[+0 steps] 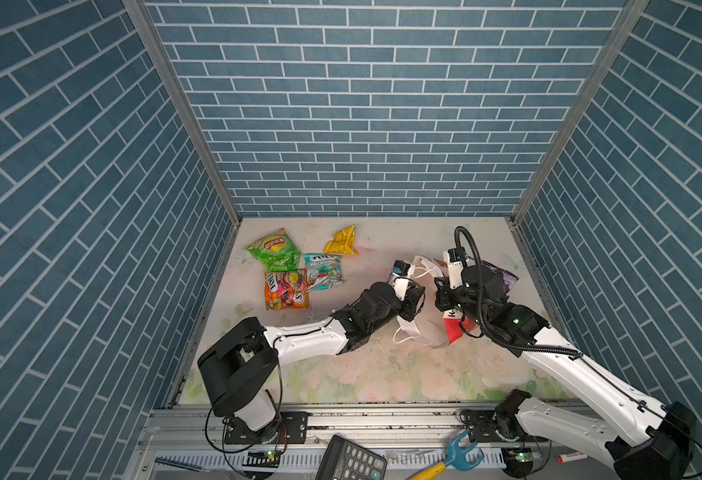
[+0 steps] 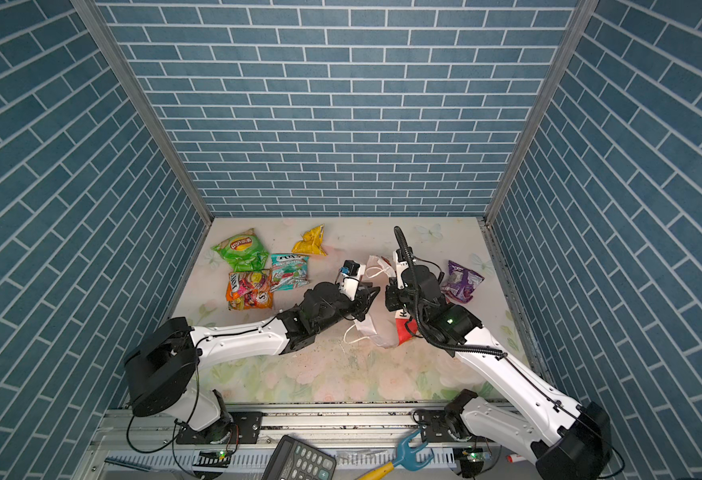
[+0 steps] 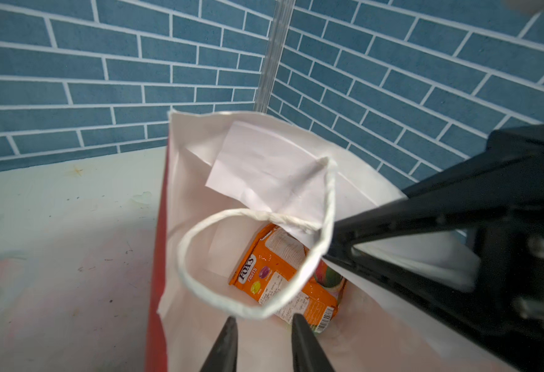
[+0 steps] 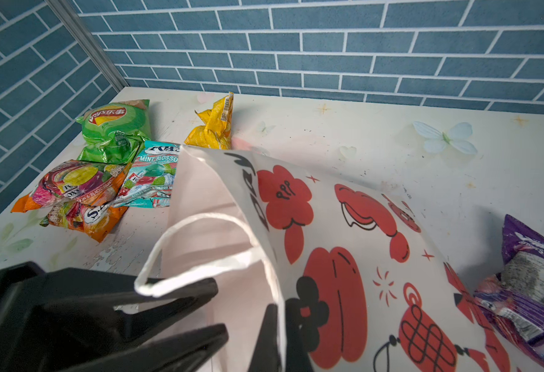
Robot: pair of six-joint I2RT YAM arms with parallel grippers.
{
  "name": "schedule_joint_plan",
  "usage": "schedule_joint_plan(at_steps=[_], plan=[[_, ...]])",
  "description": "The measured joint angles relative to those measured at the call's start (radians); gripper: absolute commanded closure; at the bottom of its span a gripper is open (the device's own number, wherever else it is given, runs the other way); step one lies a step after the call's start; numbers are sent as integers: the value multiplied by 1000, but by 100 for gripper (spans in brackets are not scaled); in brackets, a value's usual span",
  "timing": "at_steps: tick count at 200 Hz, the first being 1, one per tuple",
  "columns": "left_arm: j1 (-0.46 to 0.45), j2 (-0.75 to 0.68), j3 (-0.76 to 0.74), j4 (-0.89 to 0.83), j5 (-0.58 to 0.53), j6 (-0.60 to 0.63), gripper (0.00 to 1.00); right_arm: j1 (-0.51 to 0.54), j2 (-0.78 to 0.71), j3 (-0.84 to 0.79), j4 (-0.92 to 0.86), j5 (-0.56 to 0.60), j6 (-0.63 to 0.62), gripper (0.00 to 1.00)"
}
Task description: Take the snacks out of the paper bag
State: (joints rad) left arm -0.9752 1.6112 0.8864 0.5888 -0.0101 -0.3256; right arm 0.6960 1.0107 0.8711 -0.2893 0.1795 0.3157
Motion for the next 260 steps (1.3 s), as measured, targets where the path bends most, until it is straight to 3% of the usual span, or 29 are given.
schedule_joint_plan(at_steps=[20,117,193,241,260], plan=[[0,42,-7,43,69,11,46,0,0,0,-2,-32,-18,100],[-10,232,-21,255,275,38,41,-6,-2,-14,-14,-159,-116,100],[-14,408,46,368,283,-8,36,-47,14,-22,-34,-132,-126,100],[-28,400,28,378,223,-4,36,-48,39,-6,-40,-122,-126,100],[-40,374,-33,411,190,-1,41,-48,46,6,-40,-123,-126,100]])
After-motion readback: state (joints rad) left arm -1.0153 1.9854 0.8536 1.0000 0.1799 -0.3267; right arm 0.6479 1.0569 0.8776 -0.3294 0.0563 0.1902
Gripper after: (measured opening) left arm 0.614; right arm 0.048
